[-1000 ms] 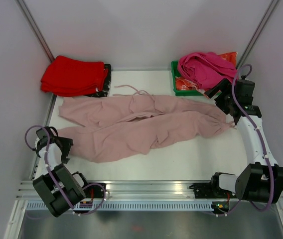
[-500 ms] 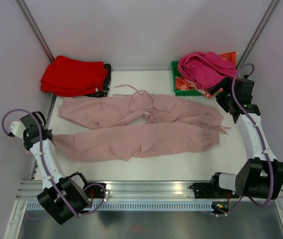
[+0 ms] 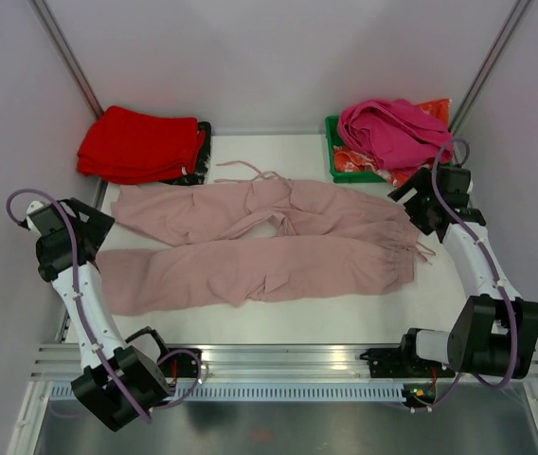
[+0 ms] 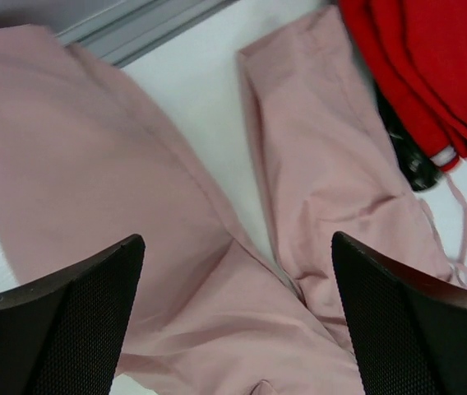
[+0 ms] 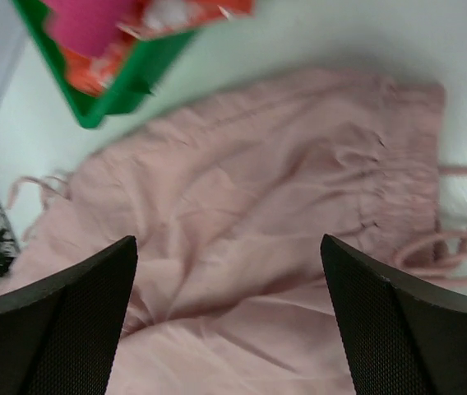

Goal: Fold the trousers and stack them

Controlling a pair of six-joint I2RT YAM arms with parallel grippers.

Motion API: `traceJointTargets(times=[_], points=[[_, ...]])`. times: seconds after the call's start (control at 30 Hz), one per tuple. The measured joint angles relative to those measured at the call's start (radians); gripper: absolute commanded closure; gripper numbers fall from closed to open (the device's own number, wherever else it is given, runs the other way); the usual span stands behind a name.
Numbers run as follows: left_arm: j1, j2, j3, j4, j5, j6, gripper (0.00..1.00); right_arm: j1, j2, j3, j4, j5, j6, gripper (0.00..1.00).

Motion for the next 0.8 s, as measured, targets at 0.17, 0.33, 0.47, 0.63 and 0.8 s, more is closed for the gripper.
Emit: traceJointTargets(times=[0.17,0.33,0.47,0.63,0.8], points=[[-0.089,0.016,0.01,0.041,0.113,0.049,0.0,0.0,-0.034,-0.153,-0.076,0.037,0.001,0.02],[-0.32,0.093,0.042,0.047,0.131,0.103,0.0,-0.006,-0.109,-0.259,-0.134,0.147,-0.001,0.02],[-0.447,0.127,0.066,0.047,0.148,0.128,0.01,-0.041,-0.106,-0.315,-0.126,0.184,-0.001,0.02],[-0.531,0.129,0.067,0.046,0.189,0.142,0.02,-0.055,-0.013,-0.368,-0.065,0.173,0.002,0.17],[-0.748,0.129,0.053,0.064,0.231,0.158,0.03,-0.054,0.02,-0.369,0.019,0.172,-0.019,0.74]])
